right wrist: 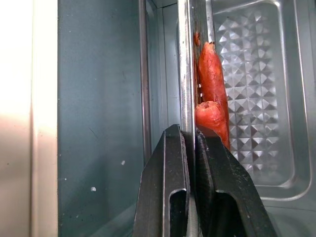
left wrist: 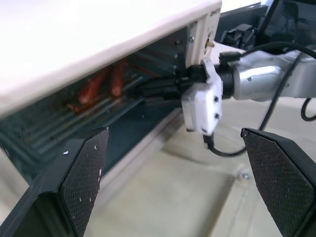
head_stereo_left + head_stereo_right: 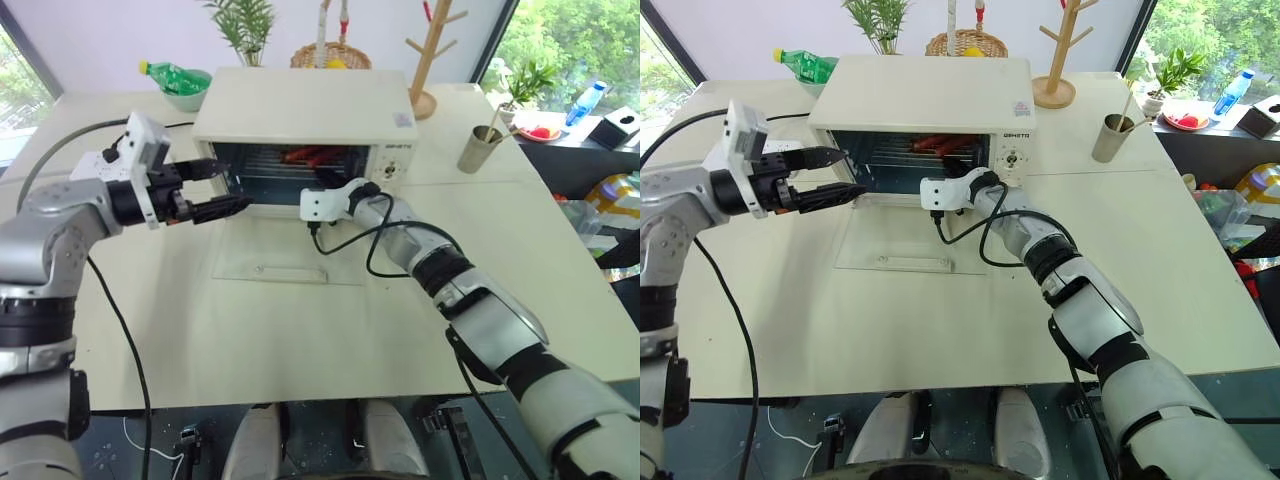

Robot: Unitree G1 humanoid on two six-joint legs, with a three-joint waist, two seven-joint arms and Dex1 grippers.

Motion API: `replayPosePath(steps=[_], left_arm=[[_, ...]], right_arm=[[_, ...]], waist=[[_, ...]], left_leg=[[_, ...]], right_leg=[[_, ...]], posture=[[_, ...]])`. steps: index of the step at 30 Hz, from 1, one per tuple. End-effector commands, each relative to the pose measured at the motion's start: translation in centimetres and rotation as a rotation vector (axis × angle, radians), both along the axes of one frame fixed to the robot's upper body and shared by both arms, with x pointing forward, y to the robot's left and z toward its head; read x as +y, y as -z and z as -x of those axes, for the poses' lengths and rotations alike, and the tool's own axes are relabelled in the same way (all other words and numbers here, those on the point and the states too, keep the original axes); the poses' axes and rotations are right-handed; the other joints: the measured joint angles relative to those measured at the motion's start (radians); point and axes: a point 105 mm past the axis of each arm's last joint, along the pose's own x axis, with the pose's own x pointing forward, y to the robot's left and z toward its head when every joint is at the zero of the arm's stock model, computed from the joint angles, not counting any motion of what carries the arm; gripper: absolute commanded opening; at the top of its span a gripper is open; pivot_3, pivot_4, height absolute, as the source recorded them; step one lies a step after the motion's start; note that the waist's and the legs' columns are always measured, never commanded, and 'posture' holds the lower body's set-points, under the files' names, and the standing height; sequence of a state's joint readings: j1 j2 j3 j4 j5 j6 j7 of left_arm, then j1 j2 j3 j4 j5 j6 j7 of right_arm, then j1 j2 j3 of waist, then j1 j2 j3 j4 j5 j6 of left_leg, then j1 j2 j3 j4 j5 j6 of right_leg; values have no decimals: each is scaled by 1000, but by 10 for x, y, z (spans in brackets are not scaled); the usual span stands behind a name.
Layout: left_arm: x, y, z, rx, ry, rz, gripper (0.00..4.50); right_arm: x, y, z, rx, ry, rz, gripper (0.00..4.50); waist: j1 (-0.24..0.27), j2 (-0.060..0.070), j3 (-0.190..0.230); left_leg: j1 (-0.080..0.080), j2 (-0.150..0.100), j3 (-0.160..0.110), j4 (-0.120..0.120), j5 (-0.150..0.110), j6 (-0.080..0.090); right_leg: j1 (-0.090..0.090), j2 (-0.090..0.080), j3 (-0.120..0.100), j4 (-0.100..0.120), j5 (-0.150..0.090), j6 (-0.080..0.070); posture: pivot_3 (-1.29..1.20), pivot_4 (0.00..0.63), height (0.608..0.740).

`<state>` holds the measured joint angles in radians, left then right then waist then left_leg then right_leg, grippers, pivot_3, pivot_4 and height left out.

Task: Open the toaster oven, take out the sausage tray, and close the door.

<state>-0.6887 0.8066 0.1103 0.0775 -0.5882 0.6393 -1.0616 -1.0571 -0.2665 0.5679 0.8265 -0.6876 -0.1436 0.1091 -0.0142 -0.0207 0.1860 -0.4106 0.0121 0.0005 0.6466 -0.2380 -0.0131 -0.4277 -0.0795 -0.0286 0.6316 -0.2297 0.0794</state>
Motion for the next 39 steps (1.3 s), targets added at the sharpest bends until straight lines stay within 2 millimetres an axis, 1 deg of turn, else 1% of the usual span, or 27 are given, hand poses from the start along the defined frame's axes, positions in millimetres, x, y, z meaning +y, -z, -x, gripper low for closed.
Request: replayPosePath(steps=[1,11,16,20,26,31,35,39], left_arm=[[0,-10,-9,-44,19,-22,4500],[5,-7,-38,-25,36,-60,4500],[5,-7,-45,-25,49,-69,4500],[3,-9,-51,-30,51,-73,4500],[2,-9,-52,-35,67,-81,4500],[2,-9,-50,-32,76,-88,4500],[2,-8,-48,-29,85,-92,4500],[1,-6,-46,-22,93,-96,4500]], right_arm=[[1,-30,5,-84,-20,-48,222],[-9,-31,18,-114,-12,-23,222],[-10,-32,23,-128,-14,-12,222],[-9,-32,33,-129,-32,-8,222],[-11,-33,47,-126,-52,-7,222],[-17,-29,60,-112,-66,5,222],[-20,-26,72,-109,-86,11,222],[-25,-22,89,-107,-110,12,222]], waist=[[0,0,0],[5,-1,1],[5,-1,1],[6,-1,1],[6,-1,1],[7,-1,1],[9,-1,1],[19,-1,1]], left_leg=[[0,0,0,0,0,0],[-1,0,0,1,0,0],[-2,0,-1,2,0,0],[-2,-1,-1,2,0,0],[-3,-1,-2,2,0,0],[-3,-1,-2,2,0,0],[-4,-1,-3,3,0,0],[-5,-2,-3,3,0,0]], right_leg=[[0,0,0,0,0,0],[0,0,0,-1,0,0],[0,0,-1,0,0,0],[0,0,-1,0,0,0],[0,0,-2,0,0,0],[0,0,-2,0,0,1],[0,0,-2,0,0,1],[-1,0,-2,-1,0,1]], posture=[[0,150,740],[0,150,740],[0,150,740],[0,150,740],[0,150,740],[0,150,740],[0,150,740],[0,150,740]])
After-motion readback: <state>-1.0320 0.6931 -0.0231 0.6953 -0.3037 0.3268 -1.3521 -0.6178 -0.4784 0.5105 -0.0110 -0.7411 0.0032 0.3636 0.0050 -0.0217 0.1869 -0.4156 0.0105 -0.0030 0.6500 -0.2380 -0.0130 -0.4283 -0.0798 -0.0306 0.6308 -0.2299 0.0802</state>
